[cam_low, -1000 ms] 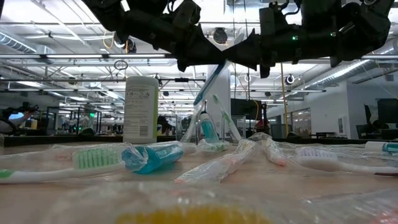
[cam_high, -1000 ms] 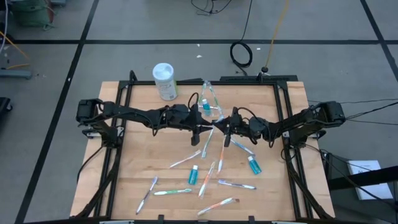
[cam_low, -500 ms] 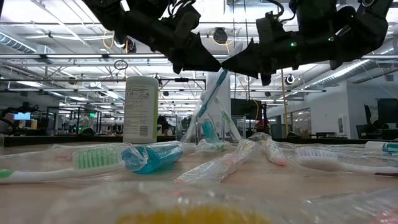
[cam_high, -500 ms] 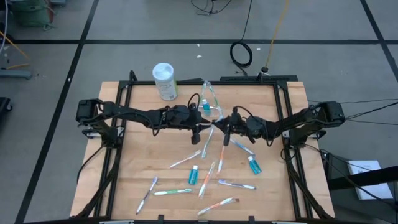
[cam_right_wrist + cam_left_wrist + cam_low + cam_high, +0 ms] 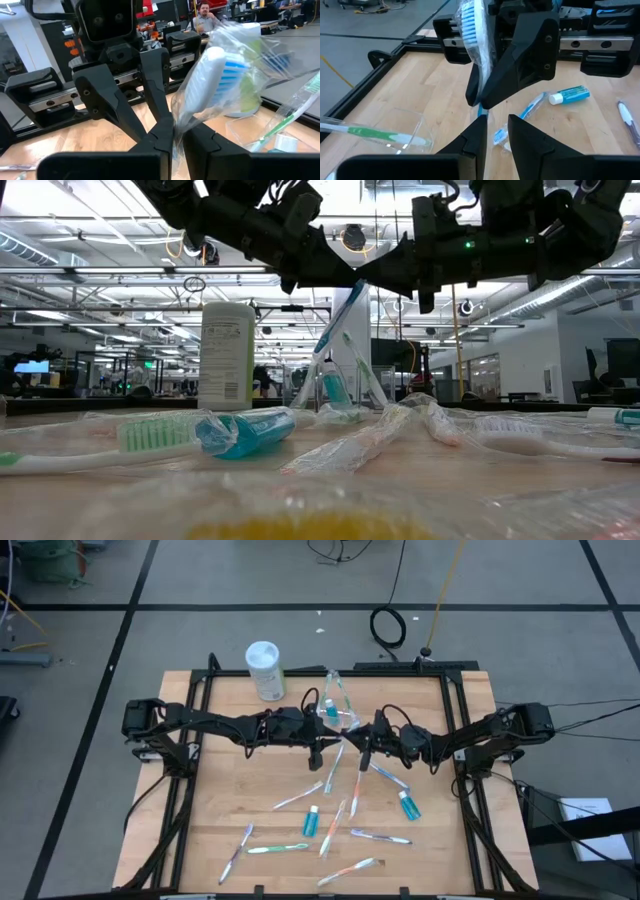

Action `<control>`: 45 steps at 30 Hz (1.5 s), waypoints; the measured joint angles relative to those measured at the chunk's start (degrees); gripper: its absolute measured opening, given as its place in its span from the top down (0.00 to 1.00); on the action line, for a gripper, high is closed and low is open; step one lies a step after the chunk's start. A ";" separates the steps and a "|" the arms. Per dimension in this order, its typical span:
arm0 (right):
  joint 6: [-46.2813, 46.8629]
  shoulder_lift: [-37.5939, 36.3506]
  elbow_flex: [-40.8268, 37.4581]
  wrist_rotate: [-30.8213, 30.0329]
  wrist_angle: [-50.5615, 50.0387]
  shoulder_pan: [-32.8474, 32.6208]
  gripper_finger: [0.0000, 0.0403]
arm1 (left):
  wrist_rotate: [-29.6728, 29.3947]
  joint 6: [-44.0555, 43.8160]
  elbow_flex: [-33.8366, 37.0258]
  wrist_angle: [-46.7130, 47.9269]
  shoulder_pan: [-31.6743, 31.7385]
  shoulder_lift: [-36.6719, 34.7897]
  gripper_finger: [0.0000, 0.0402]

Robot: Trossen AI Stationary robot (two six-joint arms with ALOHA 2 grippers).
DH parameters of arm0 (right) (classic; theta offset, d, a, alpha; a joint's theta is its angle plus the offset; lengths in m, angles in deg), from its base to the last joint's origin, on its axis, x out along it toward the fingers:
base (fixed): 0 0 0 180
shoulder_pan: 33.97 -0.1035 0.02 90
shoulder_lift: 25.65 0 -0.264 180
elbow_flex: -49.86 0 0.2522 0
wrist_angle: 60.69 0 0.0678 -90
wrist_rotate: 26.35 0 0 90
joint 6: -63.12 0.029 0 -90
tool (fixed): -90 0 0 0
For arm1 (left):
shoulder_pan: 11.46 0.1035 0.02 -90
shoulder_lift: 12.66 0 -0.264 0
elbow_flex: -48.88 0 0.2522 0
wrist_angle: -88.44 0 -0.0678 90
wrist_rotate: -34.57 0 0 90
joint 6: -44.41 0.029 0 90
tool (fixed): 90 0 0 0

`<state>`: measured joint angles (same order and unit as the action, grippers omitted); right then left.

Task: Pick & Place toothbrushing station
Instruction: Put the blue toothbrush into the transparent organizer

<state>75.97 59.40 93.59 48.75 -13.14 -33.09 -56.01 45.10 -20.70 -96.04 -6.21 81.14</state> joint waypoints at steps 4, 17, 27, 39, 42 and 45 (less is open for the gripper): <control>-0.10 0.00 0.00 0.17 -0.86 0.07 0.96 | -0.88 0.29 0.00 -0.33 0.00 0.01 0.79; -0.02 -0.04 0.02 0.18 1.04 1.34 0.96 | -1.65 0.43 0.00 0.18 0.02 0.04 0.79; 1.46 -0.04 0.02 0.57 0.32 1.64 0.96 | -3.17 2.52 0.00 -0.33 0.29 0.09 0.79; -2.73 -0.33 0.04 1.64 0.63 2.50 0.96 | 0.47 2.77 -2.62 5.78 2.76 0.04 0.69; -1.86 -0.28 0.02 1.90 1.05 2.86 0.96 | 0.99 0.73 -2.62 5.56 3.09 0.04 0.61; -1.62 -0.33 0.04 1.66 1.12 2.93 0.96 | 3.69 0.70 -2.62 3.16 3.08 0.04 0.54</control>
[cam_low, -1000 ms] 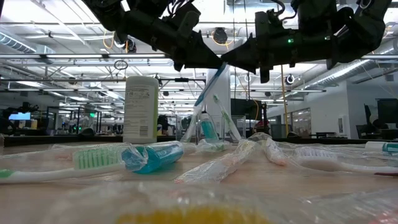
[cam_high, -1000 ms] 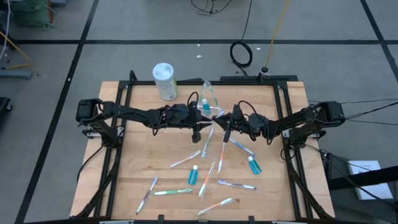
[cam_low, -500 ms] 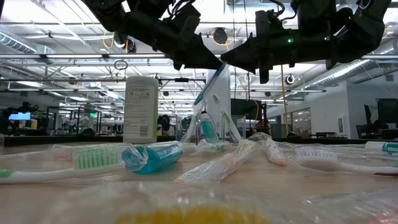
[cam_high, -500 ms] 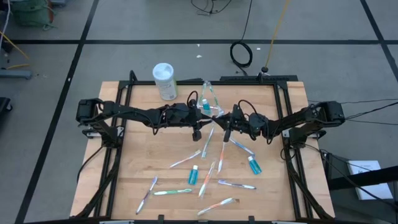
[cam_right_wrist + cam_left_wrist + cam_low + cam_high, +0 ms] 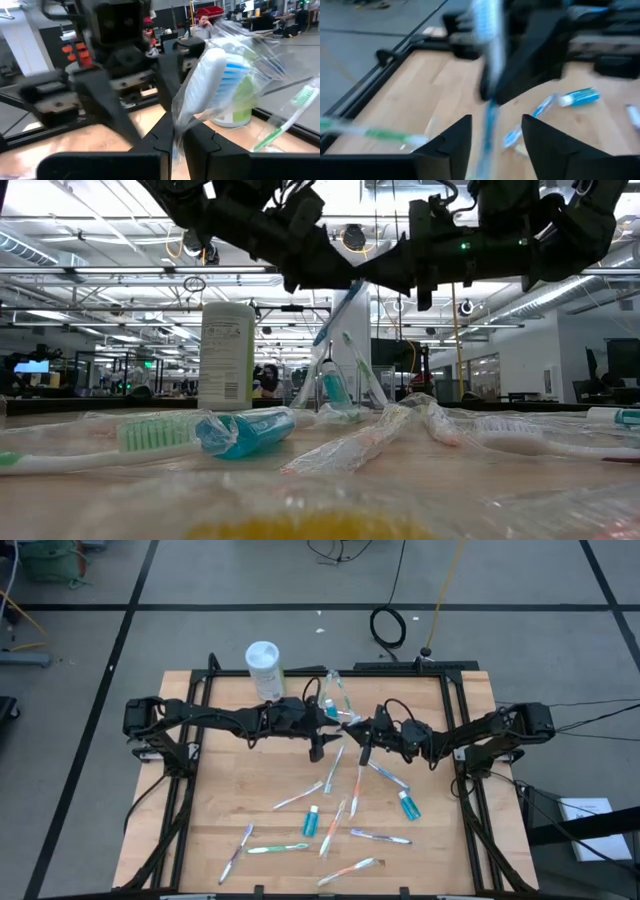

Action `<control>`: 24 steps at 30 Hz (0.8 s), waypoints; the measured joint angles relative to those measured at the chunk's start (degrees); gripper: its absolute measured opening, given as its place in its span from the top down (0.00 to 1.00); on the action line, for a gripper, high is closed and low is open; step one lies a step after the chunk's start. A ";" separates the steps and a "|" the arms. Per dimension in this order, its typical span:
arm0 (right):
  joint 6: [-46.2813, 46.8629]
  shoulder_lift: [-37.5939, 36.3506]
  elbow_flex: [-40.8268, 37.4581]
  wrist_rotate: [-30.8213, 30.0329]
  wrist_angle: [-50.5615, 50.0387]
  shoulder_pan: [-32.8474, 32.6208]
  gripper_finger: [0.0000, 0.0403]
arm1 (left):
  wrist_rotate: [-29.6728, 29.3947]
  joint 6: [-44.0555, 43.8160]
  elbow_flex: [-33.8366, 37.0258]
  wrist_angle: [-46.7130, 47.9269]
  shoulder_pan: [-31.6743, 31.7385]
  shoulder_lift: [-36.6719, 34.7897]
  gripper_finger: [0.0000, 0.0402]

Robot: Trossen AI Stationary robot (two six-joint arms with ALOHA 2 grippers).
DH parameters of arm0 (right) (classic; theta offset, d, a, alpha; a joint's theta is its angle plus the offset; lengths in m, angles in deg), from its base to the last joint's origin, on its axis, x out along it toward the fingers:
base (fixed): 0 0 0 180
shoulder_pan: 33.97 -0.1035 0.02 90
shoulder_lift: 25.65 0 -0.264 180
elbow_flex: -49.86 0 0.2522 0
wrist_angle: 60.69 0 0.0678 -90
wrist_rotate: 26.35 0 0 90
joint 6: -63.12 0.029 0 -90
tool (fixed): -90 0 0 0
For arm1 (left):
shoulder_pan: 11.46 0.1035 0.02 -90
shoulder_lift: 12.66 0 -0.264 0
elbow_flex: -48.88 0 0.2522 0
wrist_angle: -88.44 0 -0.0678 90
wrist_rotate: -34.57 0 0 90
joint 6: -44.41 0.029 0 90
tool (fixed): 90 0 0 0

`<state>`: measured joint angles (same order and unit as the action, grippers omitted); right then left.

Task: Pick & Place toothbrushing station
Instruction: Put the blue toothbrush into the transparent organizer

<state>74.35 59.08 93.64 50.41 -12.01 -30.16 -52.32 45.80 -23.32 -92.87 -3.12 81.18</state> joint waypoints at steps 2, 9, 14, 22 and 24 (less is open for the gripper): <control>0.04 0.00 0.00 0.00 -0.09 -0.02 0.96 | 1.52 -0.22 0.00 -0.93 -0.08 0.00 0.51; 0.04 0.00 0.00 0.44 2.94 -0.02 0.96 | 1.35 -0.20 0.04 -1.58 0.14 0.02 0.53; 1.35 0.02 0.00 1.47 4.91 -0.05 0.96 | 0.90 -0.20 0.04 -2.19 1.26 0.07 0.60; -2.61 0.02 0.00 1.31 4.57 -0.02 0.90 | 2.01 -0.17 0.04 -2.77 1.88 0.07 0.81; -3.74 0.02 0.00 1.25 4.43 -0.02 0.88 | 2.07 -0.14 0.04 -2.68 1.88 0.07 0.87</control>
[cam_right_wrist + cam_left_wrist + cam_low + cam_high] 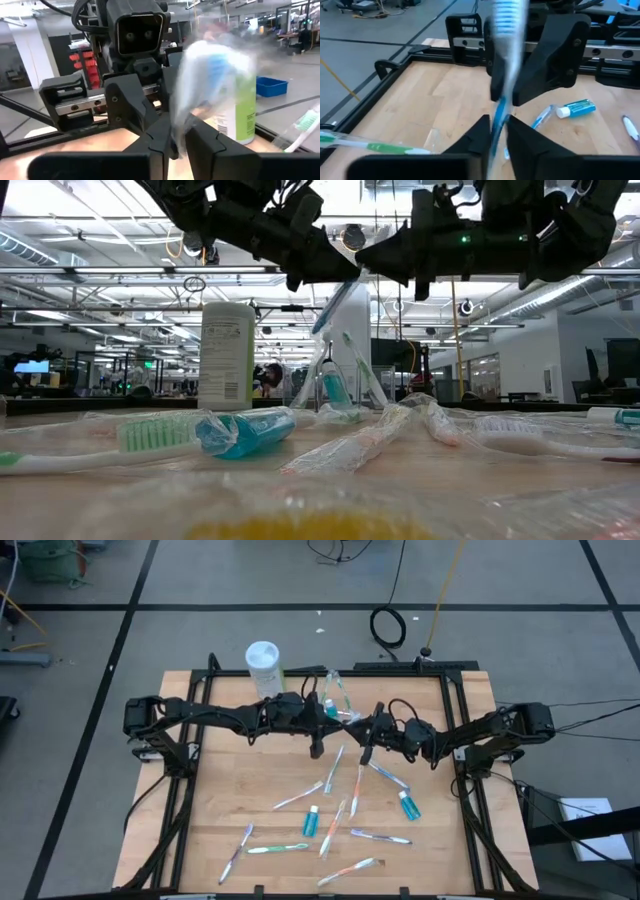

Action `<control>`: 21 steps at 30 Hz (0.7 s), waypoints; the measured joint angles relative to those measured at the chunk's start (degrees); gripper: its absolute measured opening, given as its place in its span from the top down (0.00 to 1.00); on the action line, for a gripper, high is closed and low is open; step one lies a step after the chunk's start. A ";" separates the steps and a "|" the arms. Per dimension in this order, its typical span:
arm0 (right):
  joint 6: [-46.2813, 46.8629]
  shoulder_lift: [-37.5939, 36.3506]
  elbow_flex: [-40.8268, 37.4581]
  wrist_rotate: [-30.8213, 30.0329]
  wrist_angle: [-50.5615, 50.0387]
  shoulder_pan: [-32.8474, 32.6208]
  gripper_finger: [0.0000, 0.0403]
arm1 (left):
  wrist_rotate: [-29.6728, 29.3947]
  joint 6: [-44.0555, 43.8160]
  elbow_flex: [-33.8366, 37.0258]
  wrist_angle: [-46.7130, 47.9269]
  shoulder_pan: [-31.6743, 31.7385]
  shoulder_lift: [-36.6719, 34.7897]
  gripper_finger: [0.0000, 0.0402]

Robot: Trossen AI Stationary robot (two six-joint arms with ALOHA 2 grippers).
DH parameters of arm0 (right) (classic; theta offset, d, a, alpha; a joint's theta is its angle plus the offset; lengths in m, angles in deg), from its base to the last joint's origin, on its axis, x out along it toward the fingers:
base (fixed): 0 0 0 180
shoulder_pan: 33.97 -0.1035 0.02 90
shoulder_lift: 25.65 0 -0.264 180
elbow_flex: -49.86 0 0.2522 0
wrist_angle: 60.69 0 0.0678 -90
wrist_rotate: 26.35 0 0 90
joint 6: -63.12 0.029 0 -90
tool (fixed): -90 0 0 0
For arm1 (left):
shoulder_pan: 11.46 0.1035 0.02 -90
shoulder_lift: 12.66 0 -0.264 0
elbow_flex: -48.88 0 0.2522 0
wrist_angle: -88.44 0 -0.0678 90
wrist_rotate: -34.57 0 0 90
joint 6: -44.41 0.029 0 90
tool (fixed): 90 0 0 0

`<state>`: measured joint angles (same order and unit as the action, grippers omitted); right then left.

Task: Pick & Place toothbrushing station
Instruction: Put the blue toothbrush into the transparent organizer

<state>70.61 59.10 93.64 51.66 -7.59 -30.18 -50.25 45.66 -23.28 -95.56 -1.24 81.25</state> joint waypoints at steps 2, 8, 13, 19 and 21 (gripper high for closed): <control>-0.72 0.00 0.00 -0.09 -0.87 0.02 0.85 | 0.12 0.11 0.02 0.07 -0.09 0.00 0.94; -3.31 0.00 0.00 -0.36 -3.86 0.00 0.76 | -0.77 -0.96 0.07 0.17 0.00 0.00 0.94; -8.58 0.00 0.02 -5.20 -7.56 -0.14 0.68 | -5.88 -1.16 0.07 1.18 0.50 -1.67 0.98; -8.67 0.02 -0.02 -8.84 -22.06 -1.07 0.63 | -16.21 0.43 0.07 2.62 2.96 -7.68 0.95; -7.35 0.02 -0.02 -8.84 -25.19 -1.45 0.63 | -17.70 2.47 0.06 0.40 4.23 -9.04 0.96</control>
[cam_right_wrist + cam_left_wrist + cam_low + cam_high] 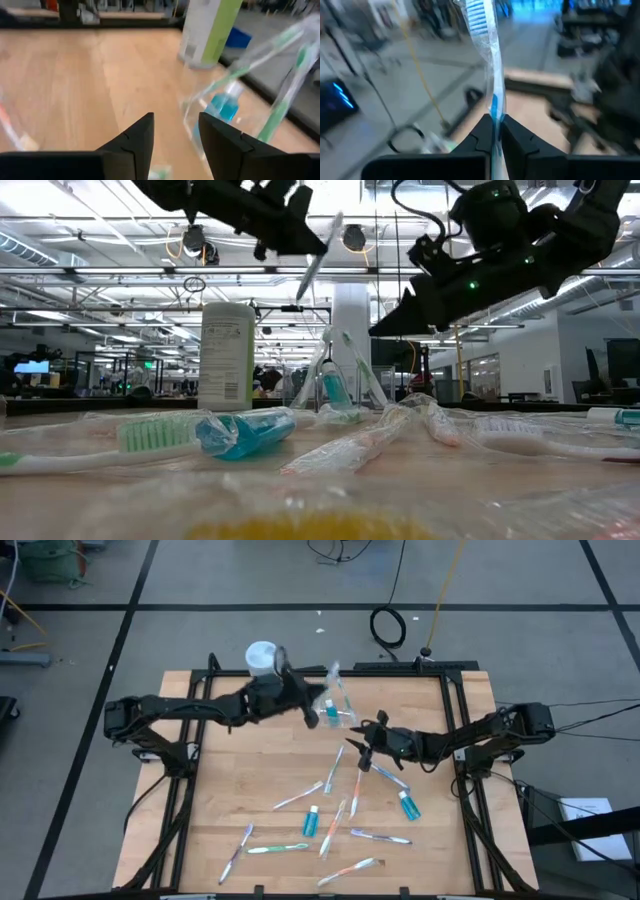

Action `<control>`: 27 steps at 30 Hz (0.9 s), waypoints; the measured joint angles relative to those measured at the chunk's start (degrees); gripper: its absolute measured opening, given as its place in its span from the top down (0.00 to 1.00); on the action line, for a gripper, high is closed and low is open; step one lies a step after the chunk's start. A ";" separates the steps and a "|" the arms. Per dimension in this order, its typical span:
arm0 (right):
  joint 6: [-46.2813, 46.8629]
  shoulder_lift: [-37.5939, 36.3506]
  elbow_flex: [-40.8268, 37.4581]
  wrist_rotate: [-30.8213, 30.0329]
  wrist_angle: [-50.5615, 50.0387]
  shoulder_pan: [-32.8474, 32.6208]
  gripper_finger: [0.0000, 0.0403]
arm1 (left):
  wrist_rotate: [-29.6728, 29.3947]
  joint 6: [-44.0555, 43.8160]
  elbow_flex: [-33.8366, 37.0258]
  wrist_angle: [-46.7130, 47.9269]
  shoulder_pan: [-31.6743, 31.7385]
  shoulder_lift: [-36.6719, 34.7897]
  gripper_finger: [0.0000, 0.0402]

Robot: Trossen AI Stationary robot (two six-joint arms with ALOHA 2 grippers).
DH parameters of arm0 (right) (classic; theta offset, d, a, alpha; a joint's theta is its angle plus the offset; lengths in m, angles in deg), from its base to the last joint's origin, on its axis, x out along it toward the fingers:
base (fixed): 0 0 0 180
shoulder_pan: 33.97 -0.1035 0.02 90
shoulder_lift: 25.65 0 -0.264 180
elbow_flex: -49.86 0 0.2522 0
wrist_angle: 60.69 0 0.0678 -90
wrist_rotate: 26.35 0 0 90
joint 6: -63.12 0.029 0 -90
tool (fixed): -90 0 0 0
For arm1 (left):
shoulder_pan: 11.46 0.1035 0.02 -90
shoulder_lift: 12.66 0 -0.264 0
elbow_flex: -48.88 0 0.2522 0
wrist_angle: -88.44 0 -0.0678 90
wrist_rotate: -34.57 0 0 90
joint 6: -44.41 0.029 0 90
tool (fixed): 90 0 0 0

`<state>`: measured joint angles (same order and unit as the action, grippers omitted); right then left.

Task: Pick & Place toothbrushing station
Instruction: Put the blue toothbrush into the transparent organizer

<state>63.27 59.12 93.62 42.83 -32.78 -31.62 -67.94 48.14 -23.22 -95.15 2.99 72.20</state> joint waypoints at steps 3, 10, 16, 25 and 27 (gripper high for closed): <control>1.54 0.00 0.00 -0.01 -1.47 -0.51 0.64 | 2.95 3.62 0.93 -5.97 2.26 0.03 0.98; 0.70 0.00 0.00 0.06 -1.61 -1.91 0.65 | 0.02 -0.95 12.78 -31.42 4.78 7.22 0.98; 0.67 0.00 0.00 0.07 -1.64 -2.10 0.65 | -2.56 -2.30 19.85 -57.34 3.95 18.17 0.96; 0.69 0.00 0.00 0.07 -1.66 -2.10 0.65 | -9.37 -1.11 18.63 -64.15 2.52 29.34 0.97; 0.67 0.00 0.00 0.08 -1.64 -2.10 0.65 | -12.02 -0.06 18.54 -63.71 1.86 29.13 0.94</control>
<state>63.94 59.12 93.62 42.90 -34.42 -33.72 -79.97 48.08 -4.67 -158.87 4.85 101.33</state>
